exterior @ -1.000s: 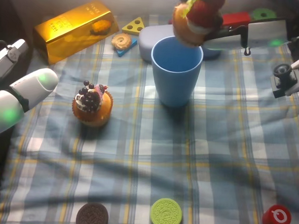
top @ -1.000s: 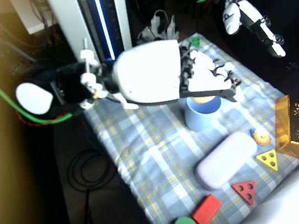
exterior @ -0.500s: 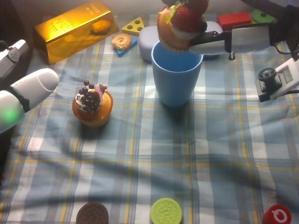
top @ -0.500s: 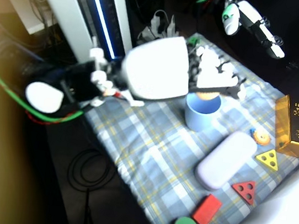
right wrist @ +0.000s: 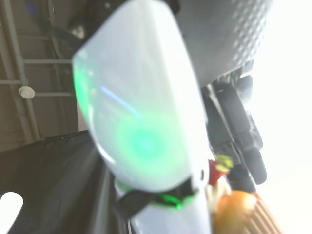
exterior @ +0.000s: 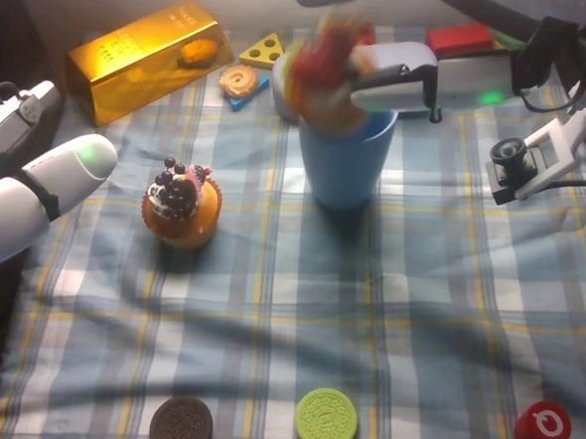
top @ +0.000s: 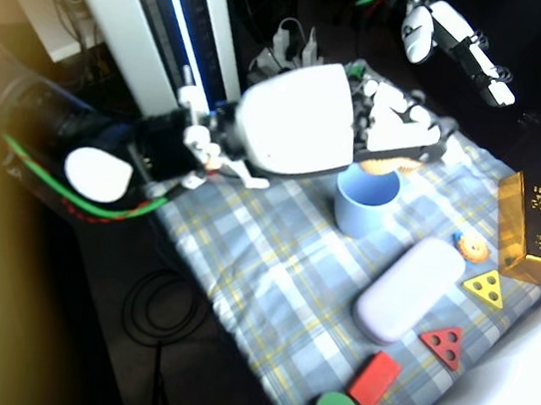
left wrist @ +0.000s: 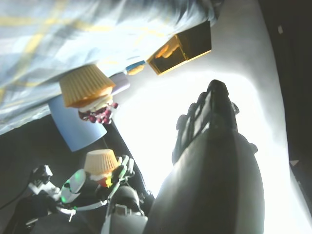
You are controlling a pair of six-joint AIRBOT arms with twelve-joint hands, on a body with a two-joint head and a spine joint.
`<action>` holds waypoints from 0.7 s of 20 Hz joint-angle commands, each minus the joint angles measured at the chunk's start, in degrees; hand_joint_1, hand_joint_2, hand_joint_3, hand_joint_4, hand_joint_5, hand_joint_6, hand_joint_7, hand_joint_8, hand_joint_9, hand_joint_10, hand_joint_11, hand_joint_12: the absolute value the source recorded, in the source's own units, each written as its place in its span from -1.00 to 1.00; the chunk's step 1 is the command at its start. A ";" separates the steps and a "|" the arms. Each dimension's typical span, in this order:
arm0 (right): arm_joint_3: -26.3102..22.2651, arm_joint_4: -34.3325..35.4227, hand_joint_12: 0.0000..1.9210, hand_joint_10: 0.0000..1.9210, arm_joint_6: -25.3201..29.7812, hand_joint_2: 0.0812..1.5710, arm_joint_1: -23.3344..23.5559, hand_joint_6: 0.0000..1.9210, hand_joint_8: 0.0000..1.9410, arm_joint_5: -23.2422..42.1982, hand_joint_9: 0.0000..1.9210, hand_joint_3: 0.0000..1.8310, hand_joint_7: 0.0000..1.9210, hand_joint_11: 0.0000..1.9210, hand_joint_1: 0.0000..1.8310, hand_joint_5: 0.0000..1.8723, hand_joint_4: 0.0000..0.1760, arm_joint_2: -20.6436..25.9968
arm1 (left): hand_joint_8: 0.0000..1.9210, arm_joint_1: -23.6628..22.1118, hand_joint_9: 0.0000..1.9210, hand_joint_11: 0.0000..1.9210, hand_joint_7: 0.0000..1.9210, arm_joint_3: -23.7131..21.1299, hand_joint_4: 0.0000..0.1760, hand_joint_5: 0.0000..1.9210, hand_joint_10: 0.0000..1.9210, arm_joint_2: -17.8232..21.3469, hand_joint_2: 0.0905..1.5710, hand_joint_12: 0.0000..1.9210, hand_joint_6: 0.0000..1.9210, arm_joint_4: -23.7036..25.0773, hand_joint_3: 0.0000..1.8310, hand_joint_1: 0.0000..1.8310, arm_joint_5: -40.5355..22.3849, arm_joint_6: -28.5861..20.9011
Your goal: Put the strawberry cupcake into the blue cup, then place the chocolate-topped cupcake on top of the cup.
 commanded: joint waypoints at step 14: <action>0.27 1.46 -0.38 -1.00 0.40 0.23 0.91 -1.00 -1.00 4.90 -0.74 -1.00 -0.67 -1.00 -0.41 -0.62 -0.45 0.23 | -1.00 -0.63 -0.98 -1.00 -0.92 0.43 -0.50 -0.85 -0.99 0.01 0.14 -1.00 -1.00 1.90 -1.00 -1.00 -6.46 -0.41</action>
